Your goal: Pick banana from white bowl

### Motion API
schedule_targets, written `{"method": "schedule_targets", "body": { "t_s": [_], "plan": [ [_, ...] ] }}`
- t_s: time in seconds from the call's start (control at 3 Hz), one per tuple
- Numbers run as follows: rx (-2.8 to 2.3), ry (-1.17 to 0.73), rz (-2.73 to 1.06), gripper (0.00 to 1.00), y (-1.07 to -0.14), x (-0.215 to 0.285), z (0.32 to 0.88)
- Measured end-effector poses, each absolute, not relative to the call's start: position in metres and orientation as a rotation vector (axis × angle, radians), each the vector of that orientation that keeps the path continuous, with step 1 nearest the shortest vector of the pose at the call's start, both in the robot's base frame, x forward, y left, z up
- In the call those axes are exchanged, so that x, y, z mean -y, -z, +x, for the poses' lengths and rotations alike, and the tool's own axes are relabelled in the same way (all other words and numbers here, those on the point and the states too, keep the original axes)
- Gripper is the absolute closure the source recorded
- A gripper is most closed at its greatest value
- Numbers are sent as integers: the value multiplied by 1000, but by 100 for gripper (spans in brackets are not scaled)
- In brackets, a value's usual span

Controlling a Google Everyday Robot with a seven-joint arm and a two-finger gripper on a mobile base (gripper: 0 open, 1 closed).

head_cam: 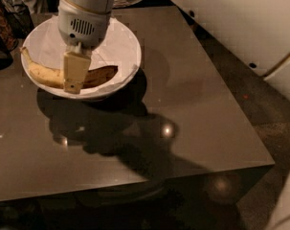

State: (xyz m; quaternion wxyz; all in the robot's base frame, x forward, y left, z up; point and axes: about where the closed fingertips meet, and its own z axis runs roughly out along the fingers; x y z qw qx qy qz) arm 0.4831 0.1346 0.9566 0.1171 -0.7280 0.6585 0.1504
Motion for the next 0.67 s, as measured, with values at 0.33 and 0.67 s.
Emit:
{"method": "schedule_targets", "body": {
  "t_s": [0.33,0.67],
  "plan": [
    [-1951,-420,-2076,100,-961,-128,453],
    [-1952,-413,-2077,100,-960,-127,449]
  ]
}}
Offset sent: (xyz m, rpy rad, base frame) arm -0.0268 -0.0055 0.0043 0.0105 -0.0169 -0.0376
